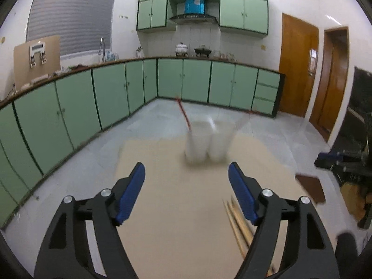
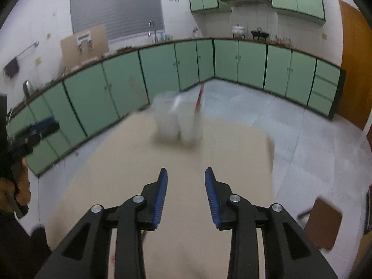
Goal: Organize utensils
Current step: 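Return to the bundle and grasp the black chopstick with the right tool, then grasp a red-patterned chopstick with the left tool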
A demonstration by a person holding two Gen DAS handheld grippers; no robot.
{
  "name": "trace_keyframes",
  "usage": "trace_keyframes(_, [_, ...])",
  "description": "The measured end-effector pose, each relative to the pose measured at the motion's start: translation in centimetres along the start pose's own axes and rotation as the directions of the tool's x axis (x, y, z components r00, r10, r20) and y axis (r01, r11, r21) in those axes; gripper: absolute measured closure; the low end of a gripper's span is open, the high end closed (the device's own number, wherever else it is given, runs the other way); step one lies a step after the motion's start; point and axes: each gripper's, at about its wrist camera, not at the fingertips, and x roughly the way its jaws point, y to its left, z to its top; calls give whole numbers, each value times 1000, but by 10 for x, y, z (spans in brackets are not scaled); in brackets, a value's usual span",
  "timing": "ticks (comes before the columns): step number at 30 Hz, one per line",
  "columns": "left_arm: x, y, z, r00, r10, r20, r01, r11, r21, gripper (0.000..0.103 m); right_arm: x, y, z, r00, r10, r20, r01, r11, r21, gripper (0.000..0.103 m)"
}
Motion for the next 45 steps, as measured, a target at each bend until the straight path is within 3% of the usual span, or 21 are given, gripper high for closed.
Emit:
trace_keyframes(2, [-10,-9,-43,1000,-12,-19,12,1000,-5,27,3,14,-66,999,0,-32,1,1000,18,70])
trace_keyframes(5, [-22,-24,-99,999,-4,-46,5,1000,10,27,12,44,-135,996,-7,-85,3,999,-44,70])
trace_keyframes(8, [-31,-26,-135,997,-10,-78,8,999,-31,27,21,69,-176,991,-3,-131,-11,994,-106,70])
trace_keyframes(10, [-35,-22,-148,996,-2,-93,-5,997,-71,27,24,84,-185,990,-1,-142,-20,989,-147,70])
trace_keyframes(13, [-37,-12,-160,994,4,-112,-17,994,-112,27,28,99,-183,993,0,-119,-22,983,-184,70])
trace_keyframes(19, [-33,-13,-160,991,5,-132,-16,996,-87,27,46,110,-170,994,17,-106,-39,979,-200,71])
trace_keyframes(23, [-25,-18,-161,989,-10,-144,-1,997,-75,27,48,102,-167,994,21,-107,-38,986,-160,93])
trace_keyframes(36, [23,-74,-181,968,-90,-234,98,995,23,27,41,70,-170,993,17,-114,-29,994,-106,93])
trace_keyframes(40, [35,-85,-184,964,-82,-252,98,994,51,27,44,68,-169,995,8,-100,-19,994,-104,91])
trace_keyframes(44, [44,-92,-186,965,-54,-257,76,994,75,29,43,59,-169,996,-11,-92,6,998,-61,96])
trace_keyframes(45, [44,-92,-186,967,-49,-252,69,995,73,35,42,58,-170,996,-22,-87,17,998,-57,96])
